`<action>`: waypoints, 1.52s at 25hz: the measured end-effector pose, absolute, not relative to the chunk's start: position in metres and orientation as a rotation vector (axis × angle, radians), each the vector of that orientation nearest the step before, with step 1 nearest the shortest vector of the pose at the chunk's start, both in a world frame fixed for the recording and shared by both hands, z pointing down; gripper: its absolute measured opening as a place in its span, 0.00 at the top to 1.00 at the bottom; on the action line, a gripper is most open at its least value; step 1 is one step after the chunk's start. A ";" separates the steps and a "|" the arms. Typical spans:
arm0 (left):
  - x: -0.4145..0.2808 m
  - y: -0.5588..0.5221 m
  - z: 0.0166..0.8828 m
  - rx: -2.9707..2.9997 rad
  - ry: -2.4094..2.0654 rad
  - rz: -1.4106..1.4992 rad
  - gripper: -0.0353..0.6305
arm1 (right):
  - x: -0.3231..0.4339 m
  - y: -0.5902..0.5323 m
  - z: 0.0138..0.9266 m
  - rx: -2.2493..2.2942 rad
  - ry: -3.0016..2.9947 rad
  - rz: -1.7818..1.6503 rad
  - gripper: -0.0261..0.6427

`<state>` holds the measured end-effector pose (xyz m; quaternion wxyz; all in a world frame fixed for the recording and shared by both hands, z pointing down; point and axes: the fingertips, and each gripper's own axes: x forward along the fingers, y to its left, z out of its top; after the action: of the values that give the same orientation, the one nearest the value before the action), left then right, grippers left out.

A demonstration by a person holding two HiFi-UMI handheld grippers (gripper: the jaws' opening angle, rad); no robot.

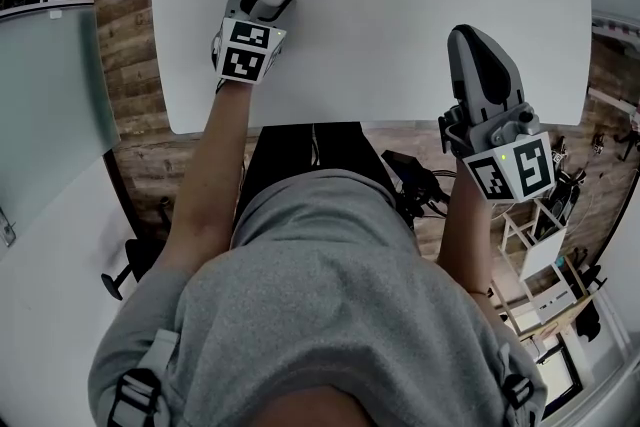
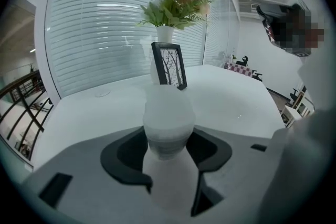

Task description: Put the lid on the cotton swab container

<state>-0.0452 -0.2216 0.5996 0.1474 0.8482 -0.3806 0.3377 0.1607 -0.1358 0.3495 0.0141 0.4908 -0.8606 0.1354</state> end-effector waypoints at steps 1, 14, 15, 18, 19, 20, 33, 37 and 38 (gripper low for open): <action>-0.045 -0.222 0.598 2.440 -1.095 0.969 0.61 | 0.160 -0.136 0.348 1.527 -2.683 0.419 0.92; -0.061 -0.219 0.571 2.453 -1.113 0.886 0.54 | 0.142 -0.138 0.342 1.465 -2.717 0.391 0.92; -0.063 -0.218 0.567 2.457 -1.117 0.881 0.54 | 0.141 -0.138 0.341 1.463 -2.718 0.389 0.92; -0.065 -0.217 0.555 2.475 -1.131 0.866 0.54 | 0.140 -0.138 0.340 1.458 -2.724 0.385 0.92; -0.066 -0.217 0.550 2.484 -1.137 0.857 0.54 | 0.139 -0.138 0.338 1.455 -2.728 0.381 0.92; -0.067 -0.217 0.544 2.494 -1.148 0.845 0.54 | 0.138 -0.138 0.337 1.451 -2.731 0.377 0.92; -0.076 -0.216 0.449 2.653 -1.355 0.589 0.90 | 0.135 -0.134 0.320 1.451 -2.762 0.307 0.92; -0.075 -0.209 0.420 2.701 -1.350 0.543 0.94 | 0.135 -0.132 0.307 1.455 -2.780 0.263 0.92; -0.072 -0.205 0.416 2.715 -1.319 0.543 0.94 | 0.135 -0.131 0.303 1.456 -2.785 0.252 0.92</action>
<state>-0.0721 -0.2050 0.4156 0.0372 0.8846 -0.4299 0.1770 0.1349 -0.1312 0.3032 -0.0054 0.4619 -0.8833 0.0798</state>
